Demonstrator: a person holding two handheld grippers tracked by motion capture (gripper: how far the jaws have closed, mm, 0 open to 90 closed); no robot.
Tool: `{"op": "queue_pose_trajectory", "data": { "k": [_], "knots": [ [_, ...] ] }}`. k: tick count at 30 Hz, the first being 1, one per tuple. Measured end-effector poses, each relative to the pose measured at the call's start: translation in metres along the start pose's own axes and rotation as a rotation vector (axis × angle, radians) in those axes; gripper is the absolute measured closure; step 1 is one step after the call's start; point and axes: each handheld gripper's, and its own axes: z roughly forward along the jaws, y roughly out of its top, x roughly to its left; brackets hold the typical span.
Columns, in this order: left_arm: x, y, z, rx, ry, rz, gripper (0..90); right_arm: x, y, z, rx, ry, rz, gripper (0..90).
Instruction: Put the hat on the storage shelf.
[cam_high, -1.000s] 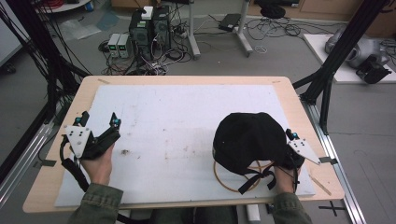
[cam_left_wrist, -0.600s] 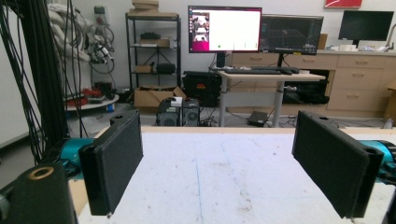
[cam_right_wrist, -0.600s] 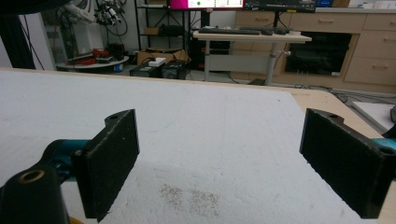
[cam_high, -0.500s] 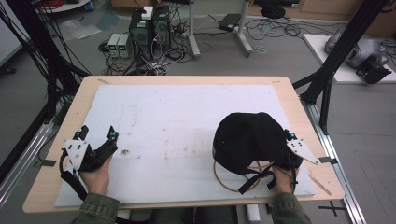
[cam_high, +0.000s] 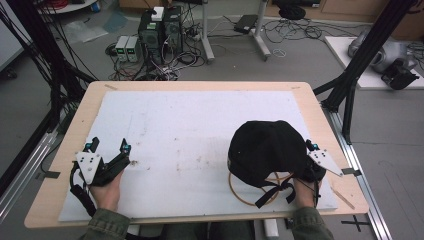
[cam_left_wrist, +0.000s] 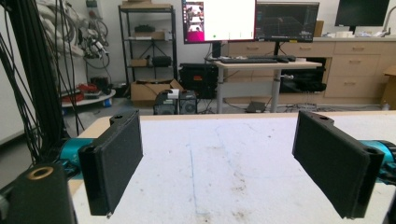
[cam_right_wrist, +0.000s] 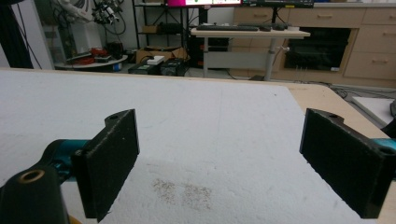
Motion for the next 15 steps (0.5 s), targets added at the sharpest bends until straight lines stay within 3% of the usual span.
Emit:
{"op": "queue_pose_trajectory", "data": {
  "k": [15],
  "knots": [
    [0.0004,0.0006,-0.0001,-0.013,-0.009,-0.007,16.7,-0.0008,0.0009,-0.0045,-0.011,0.000,0.003,11.0]
  ]
}}
